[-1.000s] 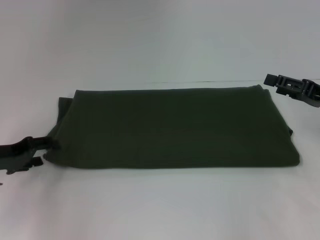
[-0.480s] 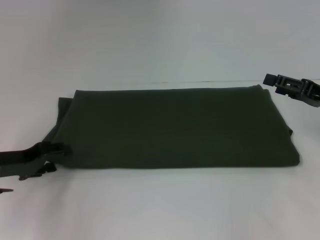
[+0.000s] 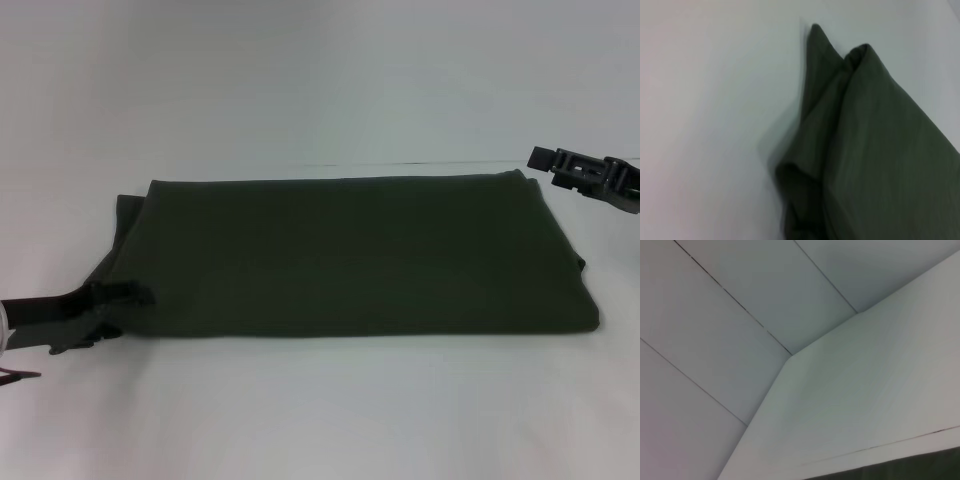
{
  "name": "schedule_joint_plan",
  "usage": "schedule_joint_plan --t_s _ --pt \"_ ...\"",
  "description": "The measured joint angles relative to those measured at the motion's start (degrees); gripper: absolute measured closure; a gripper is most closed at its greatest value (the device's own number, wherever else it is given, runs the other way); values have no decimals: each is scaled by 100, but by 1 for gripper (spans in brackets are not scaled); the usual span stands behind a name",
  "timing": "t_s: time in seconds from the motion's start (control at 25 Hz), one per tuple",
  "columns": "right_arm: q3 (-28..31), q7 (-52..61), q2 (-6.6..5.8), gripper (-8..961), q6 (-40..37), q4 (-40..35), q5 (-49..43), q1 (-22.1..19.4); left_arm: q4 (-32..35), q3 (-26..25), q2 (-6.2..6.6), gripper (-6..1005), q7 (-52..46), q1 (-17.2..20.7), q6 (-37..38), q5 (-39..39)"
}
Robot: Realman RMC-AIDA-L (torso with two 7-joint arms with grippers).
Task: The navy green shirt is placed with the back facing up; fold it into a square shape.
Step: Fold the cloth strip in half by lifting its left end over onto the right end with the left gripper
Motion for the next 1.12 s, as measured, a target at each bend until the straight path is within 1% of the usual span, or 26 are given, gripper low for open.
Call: schedule_joint_plan --t_s 0.32,1.12 --pt "0 0 -7 132 -42 0 67 -2 0 78 54 311 10 -10 -203 10" --pt "0 0 -9 132 -44 0 71 -36 29 165 54 367 76 -84 -257 10"
